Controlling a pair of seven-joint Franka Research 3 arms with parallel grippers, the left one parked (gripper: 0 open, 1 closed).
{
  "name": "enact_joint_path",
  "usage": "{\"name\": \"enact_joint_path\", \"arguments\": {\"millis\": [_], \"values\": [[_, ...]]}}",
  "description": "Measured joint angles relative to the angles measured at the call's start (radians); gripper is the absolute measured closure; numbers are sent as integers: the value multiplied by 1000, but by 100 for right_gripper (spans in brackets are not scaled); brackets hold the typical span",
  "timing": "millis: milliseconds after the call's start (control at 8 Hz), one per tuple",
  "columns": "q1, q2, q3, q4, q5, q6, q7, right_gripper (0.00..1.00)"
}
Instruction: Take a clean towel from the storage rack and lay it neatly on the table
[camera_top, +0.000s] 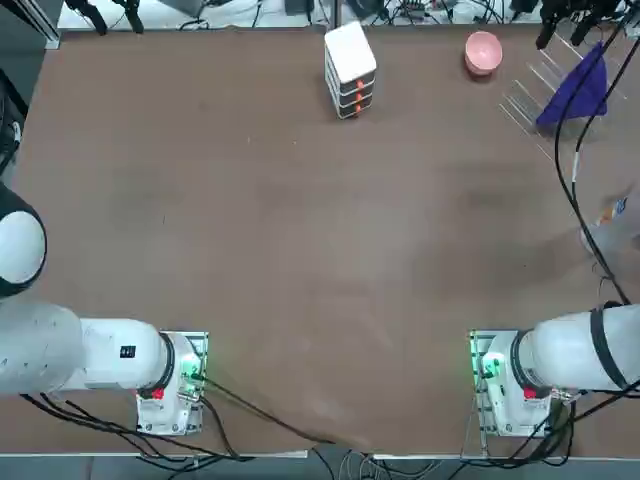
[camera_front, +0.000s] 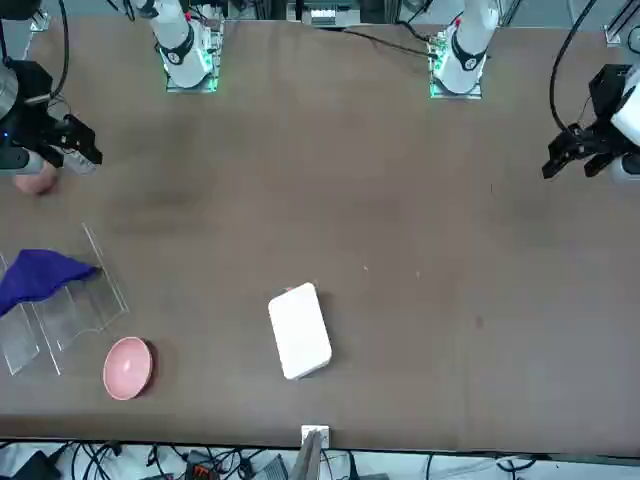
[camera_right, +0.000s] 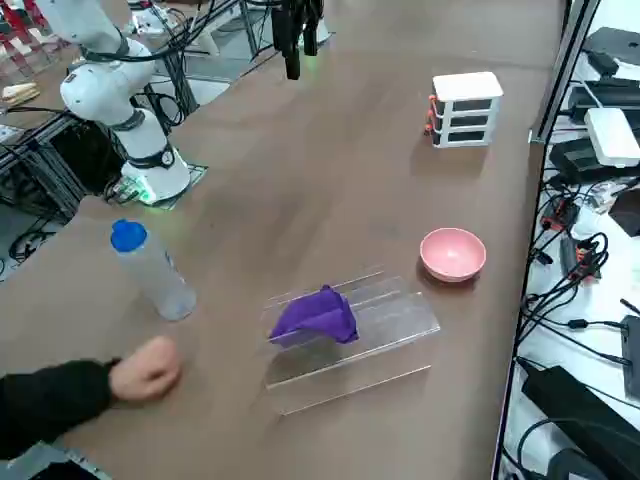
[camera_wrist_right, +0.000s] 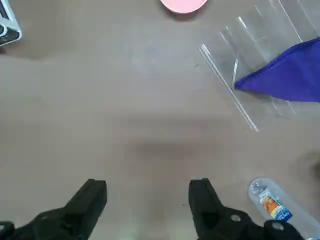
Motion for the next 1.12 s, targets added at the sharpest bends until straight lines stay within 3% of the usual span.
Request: {"name": "enact_joint_path", "arguments": {"millis": [1125], "values": [[-1, 34, 0, -1, 0, 0, -1, 0]]}}
